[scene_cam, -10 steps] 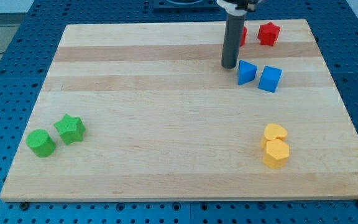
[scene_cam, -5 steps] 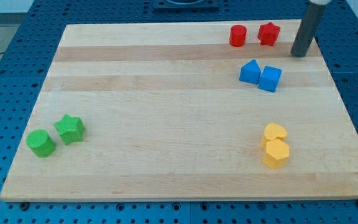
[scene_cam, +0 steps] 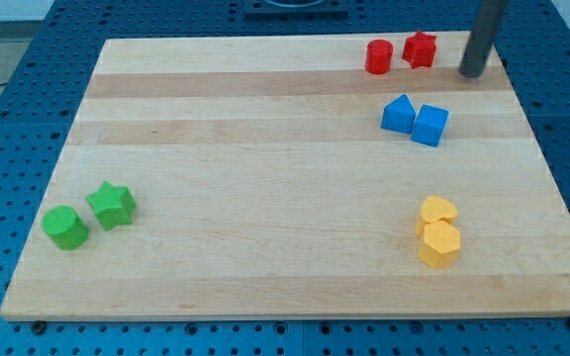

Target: Move the red blocks towards the left center of the board

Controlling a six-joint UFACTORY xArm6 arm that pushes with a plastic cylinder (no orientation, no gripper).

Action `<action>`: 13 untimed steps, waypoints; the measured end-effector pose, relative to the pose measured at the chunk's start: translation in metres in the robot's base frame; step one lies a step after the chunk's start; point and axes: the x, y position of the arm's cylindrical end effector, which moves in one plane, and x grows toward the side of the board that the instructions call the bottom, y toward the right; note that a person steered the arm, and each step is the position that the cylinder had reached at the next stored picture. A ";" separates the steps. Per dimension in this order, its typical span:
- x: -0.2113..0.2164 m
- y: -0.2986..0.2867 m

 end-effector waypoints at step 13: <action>-0.009 -0.188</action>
